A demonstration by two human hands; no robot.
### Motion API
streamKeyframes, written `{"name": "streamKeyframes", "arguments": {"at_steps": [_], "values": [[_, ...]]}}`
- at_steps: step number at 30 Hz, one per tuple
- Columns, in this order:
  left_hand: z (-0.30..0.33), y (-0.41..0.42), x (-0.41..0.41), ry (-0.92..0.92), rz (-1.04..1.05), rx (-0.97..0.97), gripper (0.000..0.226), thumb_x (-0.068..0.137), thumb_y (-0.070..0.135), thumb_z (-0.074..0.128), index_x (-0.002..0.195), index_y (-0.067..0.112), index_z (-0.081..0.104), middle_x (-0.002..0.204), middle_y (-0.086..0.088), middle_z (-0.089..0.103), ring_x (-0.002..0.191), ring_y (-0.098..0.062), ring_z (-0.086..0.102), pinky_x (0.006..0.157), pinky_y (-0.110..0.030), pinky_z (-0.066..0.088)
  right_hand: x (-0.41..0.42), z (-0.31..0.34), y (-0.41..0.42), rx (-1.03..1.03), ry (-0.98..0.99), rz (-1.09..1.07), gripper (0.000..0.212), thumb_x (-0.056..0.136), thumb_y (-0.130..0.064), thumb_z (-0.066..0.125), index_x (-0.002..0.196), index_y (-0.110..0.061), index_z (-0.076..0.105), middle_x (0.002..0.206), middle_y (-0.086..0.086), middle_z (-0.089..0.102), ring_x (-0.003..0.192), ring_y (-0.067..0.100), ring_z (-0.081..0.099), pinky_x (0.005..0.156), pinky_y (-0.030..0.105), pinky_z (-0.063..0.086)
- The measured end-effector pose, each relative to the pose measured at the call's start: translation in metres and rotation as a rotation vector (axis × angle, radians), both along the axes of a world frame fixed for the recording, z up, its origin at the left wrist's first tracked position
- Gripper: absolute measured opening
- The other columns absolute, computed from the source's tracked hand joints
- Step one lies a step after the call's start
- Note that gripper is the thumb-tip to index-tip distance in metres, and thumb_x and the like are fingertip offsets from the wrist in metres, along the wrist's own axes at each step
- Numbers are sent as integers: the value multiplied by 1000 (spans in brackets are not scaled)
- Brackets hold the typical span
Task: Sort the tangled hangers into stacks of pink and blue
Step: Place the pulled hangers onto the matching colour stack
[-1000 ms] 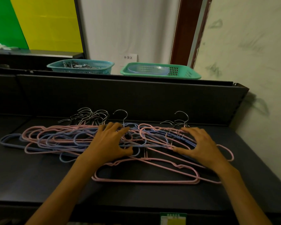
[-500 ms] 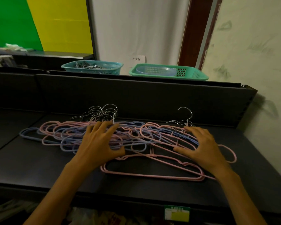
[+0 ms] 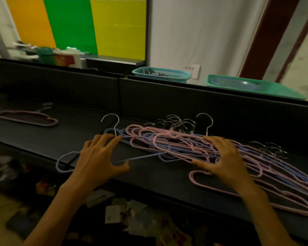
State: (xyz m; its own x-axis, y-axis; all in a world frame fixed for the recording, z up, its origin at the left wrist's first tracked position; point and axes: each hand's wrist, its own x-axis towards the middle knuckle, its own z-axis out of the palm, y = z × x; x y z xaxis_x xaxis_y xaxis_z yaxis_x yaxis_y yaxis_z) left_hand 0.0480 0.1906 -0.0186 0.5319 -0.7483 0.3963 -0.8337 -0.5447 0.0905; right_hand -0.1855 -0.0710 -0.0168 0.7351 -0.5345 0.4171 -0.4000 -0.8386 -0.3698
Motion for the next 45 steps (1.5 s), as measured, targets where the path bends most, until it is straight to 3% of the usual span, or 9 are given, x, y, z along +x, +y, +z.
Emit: {"name": "streamKeyframes", "arguments": {"at_steps": [3,6,17,23,34,40,45], "values": [[-2,55,38,-9,38,-15,88,66,74,43,134,17,51,126,-6,53,114,-27,49,90,-44,44,52,-2,46,14,-1,48,94,58,-75,56,137,-25,43,138,-1,45,129,18,36,109,36,29],[-8,110,77,-12,60,-13,88,67,75,43,133,18,51,126,-6,53,113,-27,50,91,-45,43,103,-6,90,-13,-5,92,91,59,-74,57,134,-24,46,138,0,47,130,17,38,108,28,22],[-17,263,197,2,271,-6,85,66,72,45,133,19,52,126,-6,55,113,-27,51,88,-45,46,277,-1,210,-12,-30,232,90,57,-76,52,130,-23,50,128,1,53,119,17,45,101,38,40],[-26,322,264,19,359,-12,84,66,71,45,128,16,57,120,-7,59,107,-28,55,80,-44,48,374,-10,255,11,-6,291,82,62,-61,70,132,-26,47,134,0,49,124,16,40,104,37,34],[-25,371,436,3,328,81,90,67,81,41,135,23,49,126,-5,55,112,-26,52,85,-42,46,532,-17,303,77,-25,199,84,63,-58,73,135,-27,44,139,4,43,128,20,37,104,36,30],[-20,366,514,38,236,61,93,65,82,38,141,27,40,135,-2,48,122,-22,43,96,-41,41,576,-13,311,83,1,82,87,62,-63,72,136,-29,42,138,3,42,127,20,38,103,39,35],[-18,366,572,63,153,45,94,65,81,36,141,26,39,136,-3,46,124,-23,41,96,-41,39,601,-15,313,110,42,-55,86,64,-60,73,137,-29,40,141,3,39,130,21,36,105,40,34]]}}
